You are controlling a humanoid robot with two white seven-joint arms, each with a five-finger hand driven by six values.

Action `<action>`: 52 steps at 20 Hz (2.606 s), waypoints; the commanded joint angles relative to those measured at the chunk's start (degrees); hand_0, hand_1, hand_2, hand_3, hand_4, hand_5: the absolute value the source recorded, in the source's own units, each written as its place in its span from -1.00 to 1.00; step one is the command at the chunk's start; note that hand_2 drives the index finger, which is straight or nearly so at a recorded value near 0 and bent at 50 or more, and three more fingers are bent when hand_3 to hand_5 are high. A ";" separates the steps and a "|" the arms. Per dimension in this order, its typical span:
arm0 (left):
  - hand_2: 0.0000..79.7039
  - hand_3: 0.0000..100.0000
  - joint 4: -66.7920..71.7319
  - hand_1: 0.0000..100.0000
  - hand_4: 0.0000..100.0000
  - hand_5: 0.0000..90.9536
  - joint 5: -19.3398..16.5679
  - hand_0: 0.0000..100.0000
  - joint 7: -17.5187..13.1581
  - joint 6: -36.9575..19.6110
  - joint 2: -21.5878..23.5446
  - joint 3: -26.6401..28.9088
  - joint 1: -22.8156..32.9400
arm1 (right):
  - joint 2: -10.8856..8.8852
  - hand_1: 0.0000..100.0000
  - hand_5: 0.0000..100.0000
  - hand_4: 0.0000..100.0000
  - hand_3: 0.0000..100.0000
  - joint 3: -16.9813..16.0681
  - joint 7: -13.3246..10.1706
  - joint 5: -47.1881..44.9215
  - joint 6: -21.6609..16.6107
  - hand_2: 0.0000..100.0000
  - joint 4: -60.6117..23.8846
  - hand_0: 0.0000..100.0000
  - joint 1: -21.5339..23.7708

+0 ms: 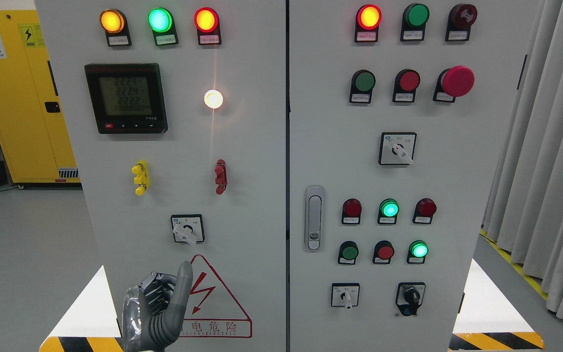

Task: Turn on light switch 1

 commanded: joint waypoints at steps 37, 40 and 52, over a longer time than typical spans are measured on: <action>-1.00 -1.00 97.28 -0.37 -0.99 -1.00 8.04 -0.42 -29.14 -32.47 7.48 0.70 23.04 | 0.00 0.00 -1.00 -1.00 -1.00 0.00 0.04 0.00 -0.03 -0.92 0.00 -1.00 0.00; -1.00 -1.00 98.69 -0.50 -1.00 -1.00 8.57 -0.38 -28.96 -30.18 7.30 0.70 22.07 | 0.00 0.00 -1.00 -1.00 -1.00 0.00 0.04 0.00 -0.03 -0.92 0.00 -1.00 0.00; -1.00 -1.00 102.30 -0.74 -1.00 -1.00 9.28 -0.40 -28.43 -24.82 7.30 0.70 17.50 | 0.00 0.00 -1.00 -1.00 -1.00 0.00 0.04 0.00 -0.03 -0.92 0.00 -1.00 0.00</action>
